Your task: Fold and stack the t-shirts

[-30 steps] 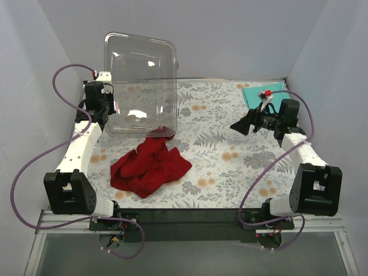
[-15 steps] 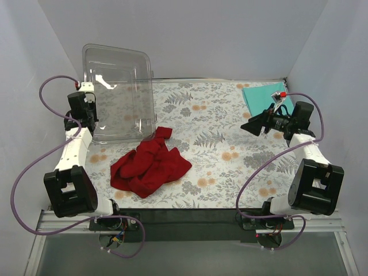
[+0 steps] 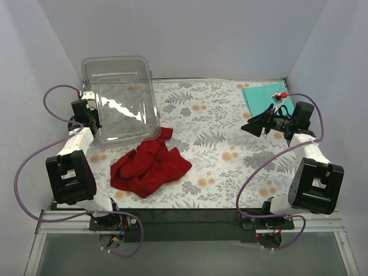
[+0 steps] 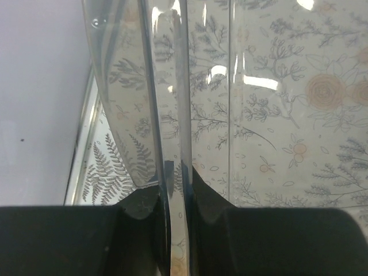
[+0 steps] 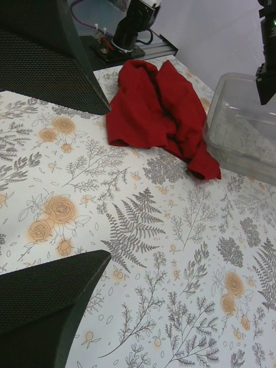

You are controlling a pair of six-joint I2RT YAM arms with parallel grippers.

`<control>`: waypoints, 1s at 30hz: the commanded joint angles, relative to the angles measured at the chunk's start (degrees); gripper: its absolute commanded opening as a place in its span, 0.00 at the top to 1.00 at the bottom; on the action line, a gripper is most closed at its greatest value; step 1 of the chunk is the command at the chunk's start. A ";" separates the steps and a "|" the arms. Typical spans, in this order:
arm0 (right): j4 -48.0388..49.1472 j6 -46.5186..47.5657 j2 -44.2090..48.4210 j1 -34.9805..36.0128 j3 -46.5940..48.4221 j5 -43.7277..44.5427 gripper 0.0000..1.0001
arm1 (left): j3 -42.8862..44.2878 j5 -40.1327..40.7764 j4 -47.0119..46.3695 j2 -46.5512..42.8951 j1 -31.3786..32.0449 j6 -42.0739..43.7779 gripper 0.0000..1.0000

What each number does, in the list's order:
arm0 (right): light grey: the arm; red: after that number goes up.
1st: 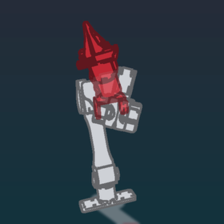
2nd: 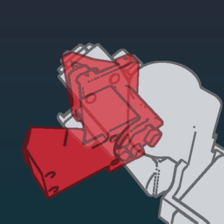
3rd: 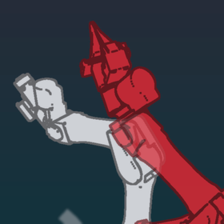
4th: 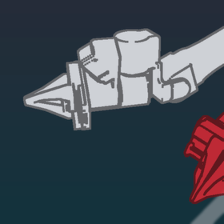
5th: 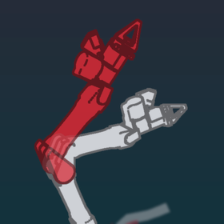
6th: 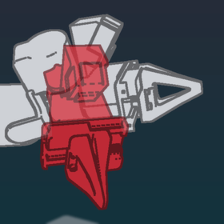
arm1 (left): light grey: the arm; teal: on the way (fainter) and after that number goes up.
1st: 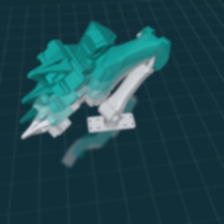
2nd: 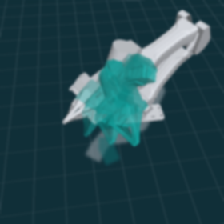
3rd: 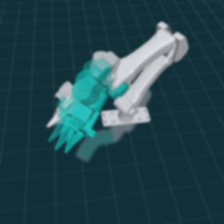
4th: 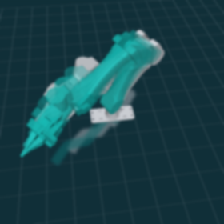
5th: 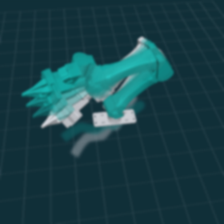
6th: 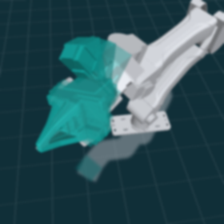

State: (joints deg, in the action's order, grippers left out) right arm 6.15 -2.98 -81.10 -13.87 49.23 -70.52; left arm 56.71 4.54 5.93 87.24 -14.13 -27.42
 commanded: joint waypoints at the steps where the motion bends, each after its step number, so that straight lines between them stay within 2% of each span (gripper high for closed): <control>1: 1.67 -0.09 -0.02 -0.28 0.25 -1.72 0.11 | 0.42 -0.31 -2.07 2.83 -0.98 0.79 1.00; 7: 1.67 -0.09 0.59 -0.28 0.34 -1.90 0.11 | 0.16 -0.14 -1.89 7.06 -1.16 -0.18 1.00; 10: 1.58 -0.01 0.68 -0.54 0.43 -1.99 0.11 | -0.37 0.30 -2.33 7.50 -1.16 -0.97 0.92; 15: 1.58 -0.09 0.15 -0.90 0.51 -2.60 0.11 | 1.64 2.23 -2.16 8.47 -1.60 -2.63 0.67; 17: 1.58 -0.09 0.24 -1.16 0.51 -2.69 0.11 | 3.92 2.58 -1.02 8.30 -1.69 -3.43 0.63; 18: 1.58 -0.09 0.15 -1.16 0.69 -2.69 0.11 | 4.63 2.67 -0.58 8.03 -1.69 -3.69 0.57; 22: 1.49 -0.18 0.24 -1.60 0.60 -2.96 0.11 | 7.89 1.88 1.18 6.10 -1.78 -5.09 0.52; 27: 1.49 -0.09 0.33 -1.95 0.60 -2.96 0.11 | 10.52 -3.81 4.34 0.66 -1.69 -8.78 0.41; 28: 1.41 -0.01 0.33 -2.04 0.60 -2.96 0.11 | 10.79 -8.88 5.22 -0.74 -1.43 -9.92 0.37; 30: 1.41 0.08 0.24 -2.04 0.51 -2.78 0.11 | 12.19 -12.86 8.29 -1.37 -0.46 -14.58 0.34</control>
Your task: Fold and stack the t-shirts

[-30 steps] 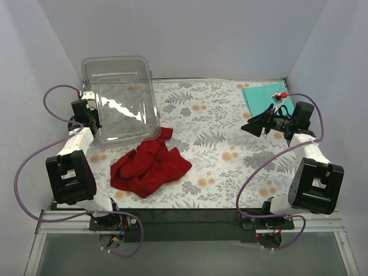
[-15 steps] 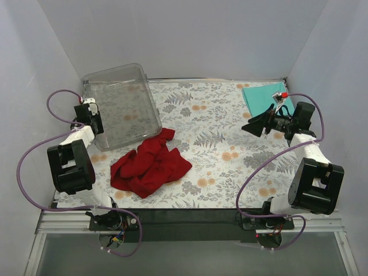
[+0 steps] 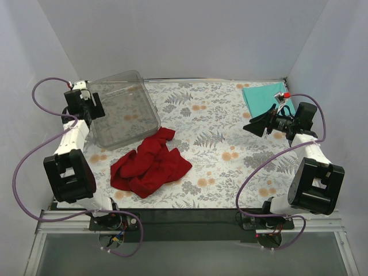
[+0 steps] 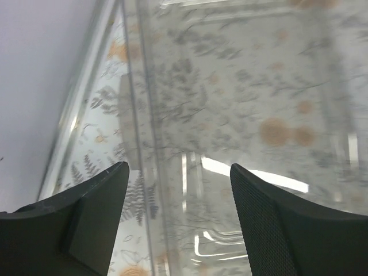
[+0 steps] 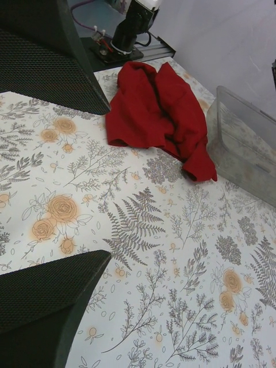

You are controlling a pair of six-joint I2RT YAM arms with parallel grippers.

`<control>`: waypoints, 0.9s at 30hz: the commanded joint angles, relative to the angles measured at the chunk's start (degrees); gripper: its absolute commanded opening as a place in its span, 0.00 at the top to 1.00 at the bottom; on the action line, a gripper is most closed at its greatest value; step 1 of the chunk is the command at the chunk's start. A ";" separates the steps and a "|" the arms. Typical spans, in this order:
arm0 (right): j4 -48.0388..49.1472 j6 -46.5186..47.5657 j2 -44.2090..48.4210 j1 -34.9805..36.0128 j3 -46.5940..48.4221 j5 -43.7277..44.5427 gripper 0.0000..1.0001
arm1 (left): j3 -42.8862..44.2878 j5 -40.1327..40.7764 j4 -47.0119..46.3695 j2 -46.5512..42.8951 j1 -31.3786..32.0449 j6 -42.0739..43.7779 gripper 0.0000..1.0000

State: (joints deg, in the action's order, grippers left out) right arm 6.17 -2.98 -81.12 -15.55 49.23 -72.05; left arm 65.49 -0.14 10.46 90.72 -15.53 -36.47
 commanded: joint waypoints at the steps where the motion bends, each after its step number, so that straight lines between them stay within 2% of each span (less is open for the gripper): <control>1: 1.47 0.08 0.18 -0.36 0.43 -1.16 0.11 | 4.11 -10.21 6.48 -4.33 2.68 -7.20 0.32; 3: 1.47 0.17 0.17 -0.36 0.43 -0.81 0.11 | 6.04 -9.97 8.95 -3.27 6.71 -12.99 0.32; 7: 1.38 0.43 0.35 -0.36 0.25 -0.20 0.11 | 8.41 -6.37 12.31 0.42 15.86 -18.54 0.27; 9: 1.38 0.61 0.18 -0.36 0.16 0.07 0.11 | 9.99 -2.15 12.57 3.23 20.95 -22.74 0.21; 12: 1.30 0.79 0.00 -0.36 0.07 0.42 0.11 | 15.61 2.48 15.54 9.53 25.18 -29.15 0.19; 17: 1.21 1.14 -0.53 -0.53 0.16 0.68 0.11 | 27.99 9.45 22.67 19.92 29.06 -34.45 0.17; 20: 1.21 1.22 -0.53 -0.62 0.16 0.51 0.11 | 31.44 14.11 24.17 24.58 29.85 -37.09 0.16; 27: 1.12 1.31 -1.06 -0.71 0.07 0.42 0.11 | 43.29 17.27 28.47 34.87 30.73 -35.43 0.19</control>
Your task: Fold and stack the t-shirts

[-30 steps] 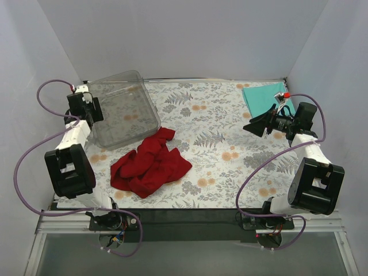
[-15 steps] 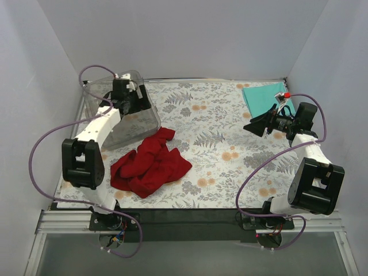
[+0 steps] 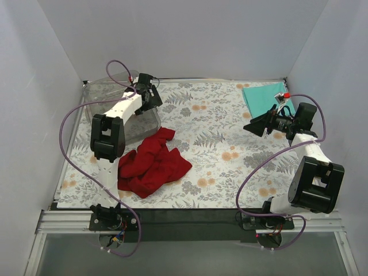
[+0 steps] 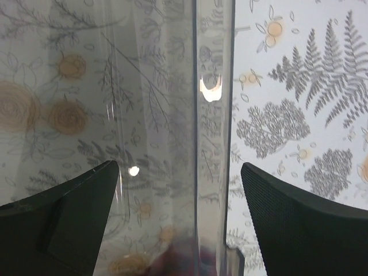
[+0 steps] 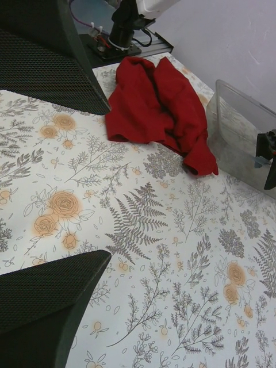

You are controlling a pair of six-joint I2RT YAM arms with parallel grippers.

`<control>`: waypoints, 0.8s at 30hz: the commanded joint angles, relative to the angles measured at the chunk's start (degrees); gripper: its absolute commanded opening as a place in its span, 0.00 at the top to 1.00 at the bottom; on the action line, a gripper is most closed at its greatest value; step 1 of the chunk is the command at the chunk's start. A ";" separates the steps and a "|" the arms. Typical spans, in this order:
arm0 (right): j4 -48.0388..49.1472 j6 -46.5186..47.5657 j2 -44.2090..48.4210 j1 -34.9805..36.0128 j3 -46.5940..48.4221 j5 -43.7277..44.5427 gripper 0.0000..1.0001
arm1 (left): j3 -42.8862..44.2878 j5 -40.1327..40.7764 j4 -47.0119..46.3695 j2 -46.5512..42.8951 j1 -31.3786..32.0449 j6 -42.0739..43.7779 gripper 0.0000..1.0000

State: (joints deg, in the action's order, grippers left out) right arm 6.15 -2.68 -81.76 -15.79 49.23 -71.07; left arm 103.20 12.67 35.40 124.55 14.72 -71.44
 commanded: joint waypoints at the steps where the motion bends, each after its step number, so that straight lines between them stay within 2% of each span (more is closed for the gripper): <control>1: 1.14 1.09 -0.42 -0.56 0.16 -0.65 0.11 | 6.48 5.26 4.32 1.83 0.57 0.15 0.20; 5: 1.14 1.10 -0.60 -0.64 0.25 -0.74 0.11 | 7.37 8.50 4.42 3.07 0.66 6.74 0.20; 6: 1.14 1.10 -0.60 -0.82 0.16 -0.74 0.11 | 6.32 8.86 3.55 2.37 0.66 11.10 0.19; 10: 1.14 1.10 -0.77 -1.08 0.25 -1.00 0.11 | -3.68 7.81 -3.91 -3.60 0.57 20.01 0.18; 12: 1.14 0.92 -1.04 -1.08 0.34 -1.27 0.11 | -5.46 6.50 -5.07 -5.88 0.22 23.17 0.18; 18: 1.05 0.92 -0.95 -1.26 0.25 -1.09 0.11 | -7.48 4.12 -4.81 -7.04 -2.50 30.13 0.28; 21: 1.05 1.01 -0.86 -1.35 0.16 -1.09 0.11 | -9.67 3.42 -5.25 -8.27 -3.73 32.32 0.29; 22: 1.05 1.09 -1.04 -1.35 0.16 -1.09 0.11 | -10.29 2.46 -6.12 -8.97 -4.08 32.94 0.33; 24: 1.05 1.01 -0.95 -1.52 0.16 -1.09 0.11 | -12.13 1.31 -7.01 -9.68 -4.96 36.10 0.35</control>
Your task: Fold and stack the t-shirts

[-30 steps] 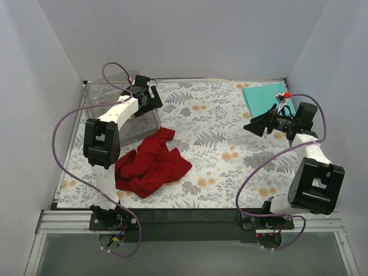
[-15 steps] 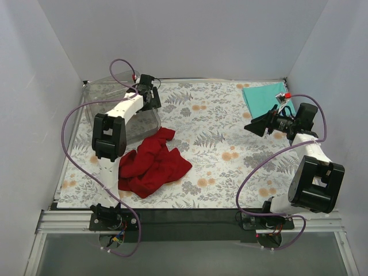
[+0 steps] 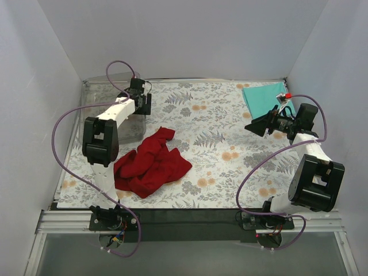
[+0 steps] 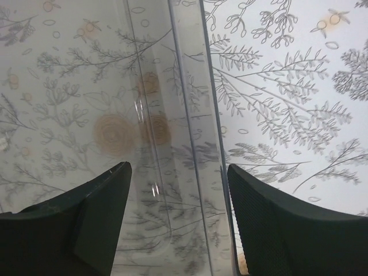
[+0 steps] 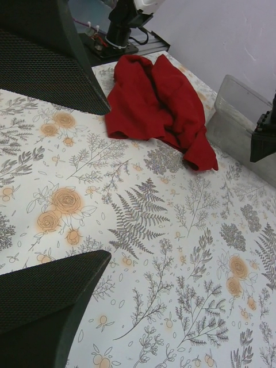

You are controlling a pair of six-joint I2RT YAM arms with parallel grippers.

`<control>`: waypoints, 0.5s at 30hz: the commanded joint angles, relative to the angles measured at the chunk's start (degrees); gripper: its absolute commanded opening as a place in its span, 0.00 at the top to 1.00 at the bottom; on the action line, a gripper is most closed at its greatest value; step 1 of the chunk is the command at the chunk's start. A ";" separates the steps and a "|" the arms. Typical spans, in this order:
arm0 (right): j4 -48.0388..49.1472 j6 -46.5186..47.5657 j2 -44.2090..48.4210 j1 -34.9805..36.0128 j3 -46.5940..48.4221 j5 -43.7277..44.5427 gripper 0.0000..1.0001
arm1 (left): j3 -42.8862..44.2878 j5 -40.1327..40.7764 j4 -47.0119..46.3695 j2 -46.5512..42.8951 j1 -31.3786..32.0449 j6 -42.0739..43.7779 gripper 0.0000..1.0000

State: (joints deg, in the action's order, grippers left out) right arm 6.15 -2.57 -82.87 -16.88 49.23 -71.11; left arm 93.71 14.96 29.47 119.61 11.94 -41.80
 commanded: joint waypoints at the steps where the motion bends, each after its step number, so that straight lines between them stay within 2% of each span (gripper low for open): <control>1: 1.05 0.90 0.08 -0.34 0.16 -1.05 0.11 | -3.44 -2.29 -2.22 -5.09 -2.36 8.38 0.38; 8: 1.05 0.90 -0.01 -0.60 0.16 -1.05 0.11 | -6.52 -2.13 -5.83 -6.85 -3.33 16.83 0.41; 15: 1.05 1.07 0.25 -0.61 0.07 -1.13 0.10 | -6.00 -3.53 -6.18 -6.32 -7.63 17.63 0.40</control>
State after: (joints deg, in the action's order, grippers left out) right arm 6.15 -2.57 -82.87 -17.23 49.23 -71.11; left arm 87.79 11.09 24.34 115.83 7.05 -26.30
